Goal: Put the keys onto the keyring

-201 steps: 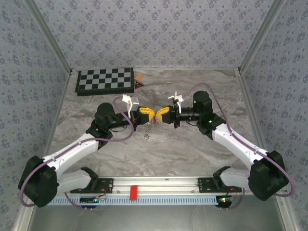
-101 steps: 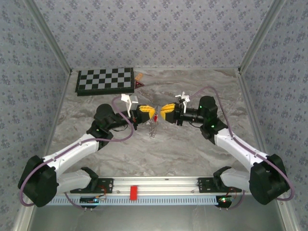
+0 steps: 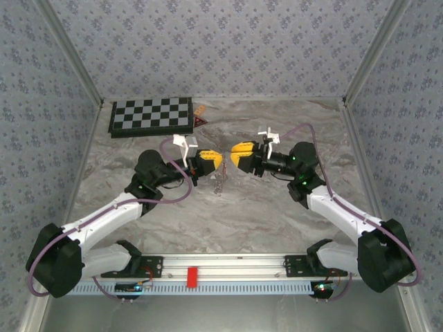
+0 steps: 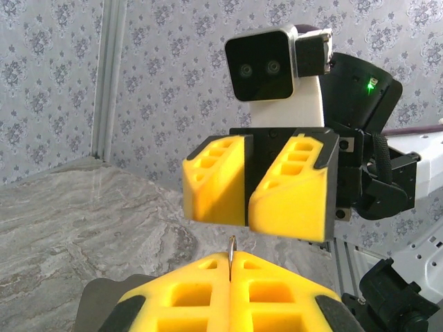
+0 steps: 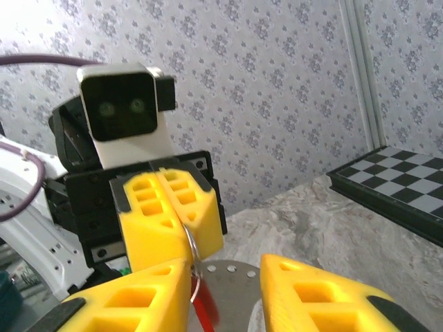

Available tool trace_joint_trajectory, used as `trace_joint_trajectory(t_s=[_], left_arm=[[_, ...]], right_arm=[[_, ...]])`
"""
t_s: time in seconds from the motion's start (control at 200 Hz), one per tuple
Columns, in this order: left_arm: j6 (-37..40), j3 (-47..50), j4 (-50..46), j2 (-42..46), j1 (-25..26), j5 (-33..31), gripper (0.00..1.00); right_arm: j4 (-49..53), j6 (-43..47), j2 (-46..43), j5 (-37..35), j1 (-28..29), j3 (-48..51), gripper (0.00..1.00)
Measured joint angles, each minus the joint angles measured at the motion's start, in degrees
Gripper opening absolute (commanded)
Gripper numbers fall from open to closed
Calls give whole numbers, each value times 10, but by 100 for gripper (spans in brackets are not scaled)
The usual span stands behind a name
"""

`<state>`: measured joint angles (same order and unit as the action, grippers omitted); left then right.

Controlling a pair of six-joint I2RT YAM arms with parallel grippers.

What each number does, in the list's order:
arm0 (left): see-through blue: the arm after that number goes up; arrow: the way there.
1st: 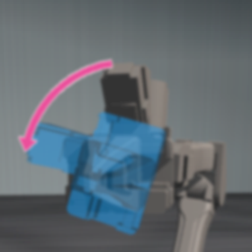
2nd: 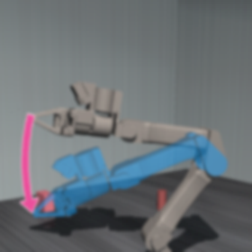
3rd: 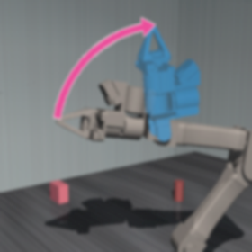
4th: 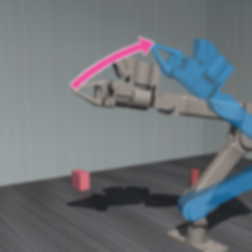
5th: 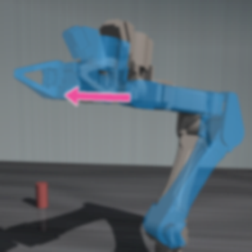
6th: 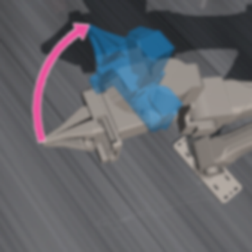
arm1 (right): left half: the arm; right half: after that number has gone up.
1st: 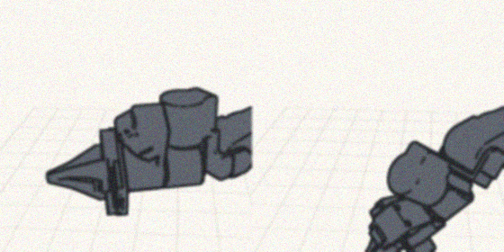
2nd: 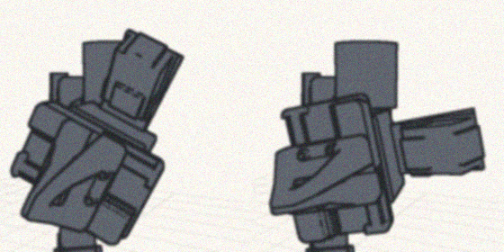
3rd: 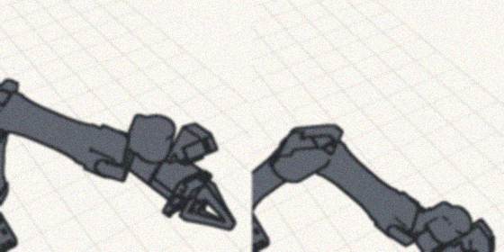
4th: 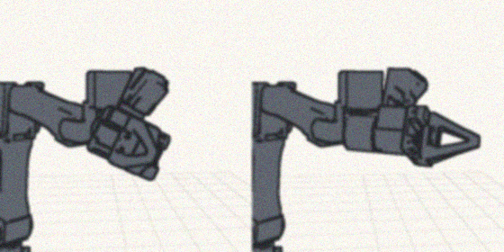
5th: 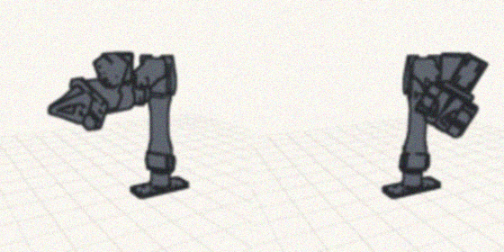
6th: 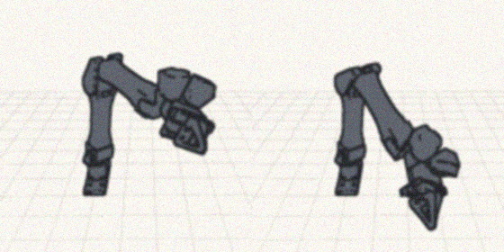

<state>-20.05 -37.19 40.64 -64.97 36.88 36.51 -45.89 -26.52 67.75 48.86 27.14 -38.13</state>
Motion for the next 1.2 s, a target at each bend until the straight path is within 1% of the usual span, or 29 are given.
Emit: trace_joint_trajectory(t_s=[0.15,0.39,0.56,0.67,0.94,1.199], left_arm=[[0,0,0,0,0,-2,0],[0,0,0,0,0,-2,0],[0,1,0,0,0,-4,0],[0,2,0,0,0,-4,0],[0,4,0,-1,0,-10,0],[0,6,0,-1,0,-13,0]], right_arm=[[-21,-12,7,0,8,0,33],[-21,-12,34,0,23,0,33],[-22,-12,43,0,28,0,30],[-21,-12,47,0,34,0,29],[-22,-11,51,2,39,0,20],[-24,-11,52,2,40,0,18]])
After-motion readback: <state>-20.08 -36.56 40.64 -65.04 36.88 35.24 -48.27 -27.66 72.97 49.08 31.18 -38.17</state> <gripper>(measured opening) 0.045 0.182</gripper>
